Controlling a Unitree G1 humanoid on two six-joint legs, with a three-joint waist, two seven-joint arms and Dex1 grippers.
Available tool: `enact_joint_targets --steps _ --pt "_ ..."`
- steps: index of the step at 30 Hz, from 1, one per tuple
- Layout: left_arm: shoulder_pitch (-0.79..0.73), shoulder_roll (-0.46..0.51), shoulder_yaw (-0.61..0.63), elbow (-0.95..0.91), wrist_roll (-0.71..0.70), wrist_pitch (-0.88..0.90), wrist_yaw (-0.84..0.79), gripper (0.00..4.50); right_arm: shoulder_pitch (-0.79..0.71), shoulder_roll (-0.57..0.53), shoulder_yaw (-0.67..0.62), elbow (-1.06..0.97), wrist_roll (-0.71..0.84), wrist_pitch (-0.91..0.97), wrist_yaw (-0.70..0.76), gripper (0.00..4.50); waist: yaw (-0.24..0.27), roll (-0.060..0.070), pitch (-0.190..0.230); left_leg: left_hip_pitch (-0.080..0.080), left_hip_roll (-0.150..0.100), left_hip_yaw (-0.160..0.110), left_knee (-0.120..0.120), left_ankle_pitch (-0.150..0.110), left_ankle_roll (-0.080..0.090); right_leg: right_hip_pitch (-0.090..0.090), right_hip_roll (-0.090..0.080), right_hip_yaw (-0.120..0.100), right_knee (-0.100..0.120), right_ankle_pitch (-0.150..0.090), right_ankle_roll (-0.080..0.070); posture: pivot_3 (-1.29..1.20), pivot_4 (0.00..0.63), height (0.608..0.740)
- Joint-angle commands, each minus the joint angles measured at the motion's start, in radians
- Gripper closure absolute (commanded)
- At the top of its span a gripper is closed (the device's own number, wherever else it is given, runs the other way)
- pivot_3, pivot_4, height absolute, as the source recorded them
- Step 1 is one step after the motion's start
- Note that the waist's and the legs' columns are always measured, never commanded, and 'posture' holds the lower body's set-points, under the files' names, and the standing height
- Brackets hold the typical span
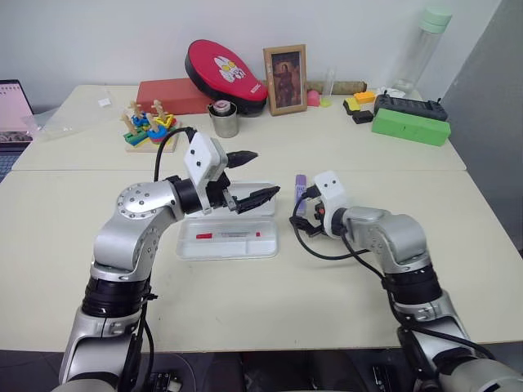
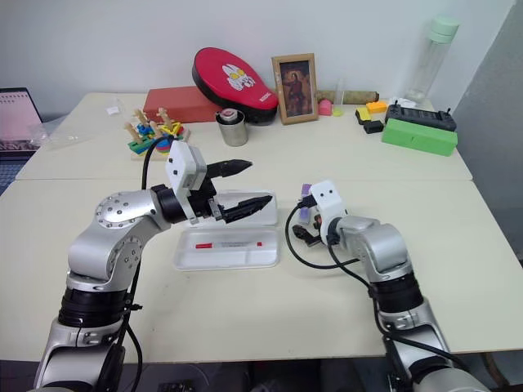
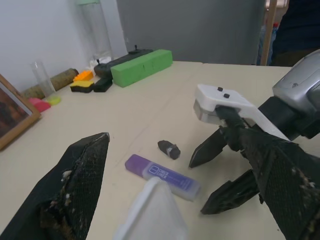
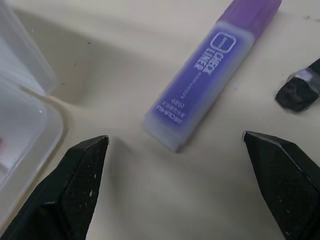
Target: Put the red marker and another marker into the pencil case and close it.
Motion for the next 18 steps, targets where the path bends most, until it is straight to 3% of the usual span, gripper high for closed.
enact_joint_targets --steps 1,8,18 --pt "-0.01 0.003 0.024 -0.055 -0.017 0.004 0.03 0.04 -0.014 0.049 -0.01 0.043 -0.028 -0.037 -0.053 0.0 0.0 0.0 0.0 0.0 0.0 0.0 0.001 0.0 0.0 0.001 0.0 0.0 0.0 0.0 0.0 0.0 0.15 0.74" --pt "-0.006 0.007 0.025 -0.068 -0.021 0.013 0.051 0.04 -0.008 0.123 0.005 0.137 -0.088 -0.131 -0.125 0.0 -0.002 -0.001 -0.001 0.0 0.0 -0.001 0.005 0.0 0.0 0.002 0.001 0.0 0.0 0.001 0.002 0.0 0.15 0.74" --pt "0.007 0.006 0.02 -0.074 -0.021 0.015 0.077 0.0 0.006 0.112 0.049 0.171 -0.157 -0.18 -0.134 2.05 -0.002 -0.001 -0.001 0.0 0.0 -0.001 0.005 0.0 0.0 0.002 0.001 0.001 0.0 0.001 0.002 0.0 0.15 0.74"
